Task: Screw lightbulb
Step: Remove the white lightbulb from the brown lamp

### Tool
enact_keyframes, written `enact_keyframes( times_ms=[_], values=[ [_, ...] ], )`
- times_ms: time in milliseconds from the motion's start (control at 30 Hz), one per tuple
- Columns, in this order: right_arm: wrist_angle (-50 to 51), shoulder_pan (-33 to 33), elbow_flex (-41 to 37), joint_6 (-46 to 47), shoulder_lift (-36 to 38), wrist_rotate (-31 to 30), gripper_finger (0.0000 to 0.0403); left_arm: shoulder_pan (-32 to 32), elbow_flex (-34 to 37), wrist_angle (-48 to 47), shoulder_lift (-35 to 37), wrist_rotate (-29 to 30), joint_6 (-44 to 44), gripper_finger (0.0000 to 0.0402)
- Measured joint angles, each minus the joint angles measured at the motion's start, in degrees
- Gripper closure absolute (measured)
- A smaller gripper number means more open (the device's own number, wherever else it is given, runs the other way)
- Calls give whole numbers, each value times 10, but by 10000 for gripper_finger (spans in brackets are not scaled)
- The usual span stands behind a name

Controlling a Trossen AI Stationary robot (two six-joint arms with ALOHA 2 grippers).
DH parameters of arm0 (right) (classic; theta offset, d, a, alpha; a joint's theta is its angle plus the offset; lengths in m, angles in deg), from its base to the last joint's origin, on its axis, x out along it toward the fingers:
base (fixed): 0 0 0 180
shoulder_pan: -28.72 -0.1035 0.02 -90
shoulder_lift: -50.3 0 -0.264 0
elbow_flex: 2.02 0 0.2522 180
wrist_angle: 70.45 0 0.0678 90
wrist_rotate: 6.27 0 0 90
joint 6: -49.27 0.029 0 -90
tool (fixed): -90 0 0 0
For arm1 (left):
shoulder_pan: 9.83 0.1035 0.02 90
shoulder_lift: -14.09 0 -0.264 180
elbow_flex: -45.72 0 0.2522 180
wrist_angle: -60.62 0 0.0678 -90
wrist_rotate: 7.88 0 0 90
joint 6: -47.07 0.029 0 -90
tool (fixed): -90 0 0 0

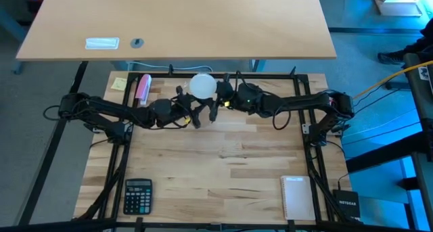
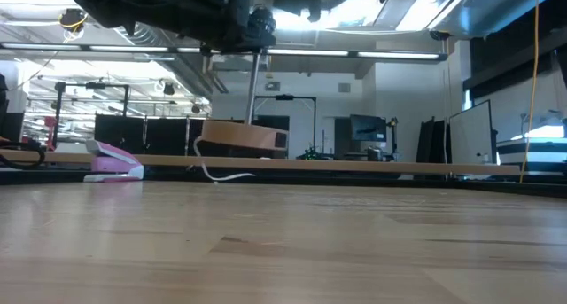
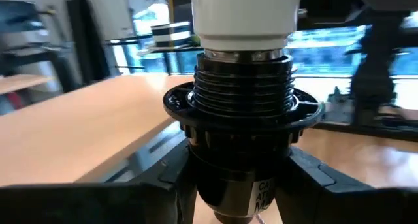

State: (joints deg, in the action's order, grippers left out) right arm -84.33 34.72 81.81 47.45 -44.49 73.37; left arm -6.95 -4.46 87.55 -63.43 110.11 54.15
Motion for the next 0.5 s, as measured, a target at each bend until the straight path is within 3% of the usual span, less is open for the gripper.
enact_keyframes(
  times_ms=[100, 167, 367, 433, 500],
  values=[
    [26, 0, 0, 3, 14, 51, 234, -5, 0, -8, 7, -48, -22, 261],
    [45, 1, 0, 3, 26, 123, 235, -8, 0, -9, 12, -97, -40, 259],
    [48, 1, 2, 8, 37, 423, 237, -8, 0, 5, 17, -391, -102, 261],
    [47, 0, 7, 14, 37, 483, 237, -9, 0, 16, 17, -470, -139, 263],
    [43, -2, 8, 9, 36, 500, 238, -8, -2, 19, 17, -512, -160, 263]
  ],
)
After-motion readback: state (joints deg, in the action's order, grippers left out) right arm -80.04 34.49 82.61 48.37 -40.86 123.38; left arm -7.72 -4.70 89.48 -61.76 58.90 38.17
